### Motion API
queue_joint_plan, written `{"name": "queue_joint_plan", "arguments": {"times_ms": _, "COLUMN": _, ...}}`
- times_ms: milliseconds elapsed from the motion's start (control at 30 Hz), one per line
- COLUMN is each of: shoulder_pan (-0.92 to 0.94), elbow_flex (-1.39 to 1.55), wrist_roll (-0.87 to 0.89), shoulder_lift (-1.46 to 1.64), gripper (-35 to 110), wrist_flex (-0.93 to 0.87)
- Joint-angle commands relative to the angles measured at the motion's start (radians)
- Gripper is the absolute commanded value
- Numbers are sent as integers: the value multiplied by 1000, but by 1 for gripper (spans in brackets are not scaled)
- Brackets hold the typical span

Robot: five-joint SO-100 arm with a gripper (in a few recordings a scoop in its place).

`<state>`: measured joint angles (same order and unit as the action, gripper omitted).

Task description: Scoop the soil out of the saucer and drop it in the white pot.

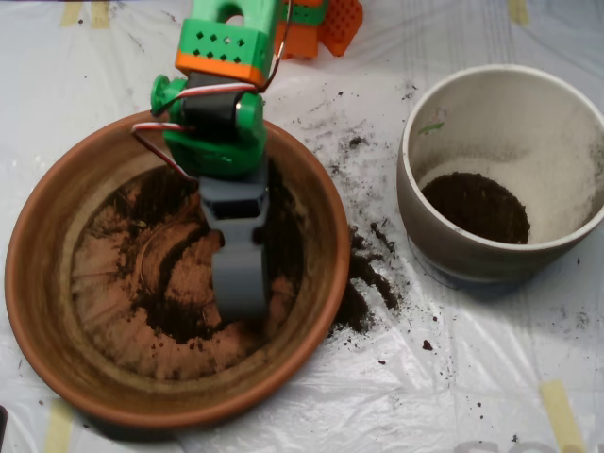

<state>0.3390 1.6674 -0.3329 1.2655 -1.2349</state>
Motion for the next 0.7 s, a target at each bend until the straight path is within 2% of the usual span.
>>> {"name": "queue_joint_plan", "arguments": {"times_ms": 0, "shoulder_pan": -6, "elbow_flex": -132, "wrist_roll": -20, "shoulder_lift": -32, "gripper": 58, "wrist_flex": -75}}
{"name": "queue_joint_plan", "arguments": {"times_ms": 333, "shoulder_pan": -17, "elbow_flex": -137, "wrist_roll": -25, "shoulder_lift": -72, "gripper": 50, "wrist_flex": -67}}
{"name": "queue_joint_plan", "arguments": {"times_ms": 567, "shoulder_pan": -11, "elbow_flex": 100, "wrist_roll": -63, "shoulder_lift": 132, "gripper": 33, "wrist_flex": 66}}
{"name": "queue_joint_plan", "arguments": {"times_ms": 667, "shoulder_pan": -8, "elbow_flex": 181, "wrist_roll": -69, "shoulder_lift": 210, "gripper": 30, "wrist_flex": 118}}
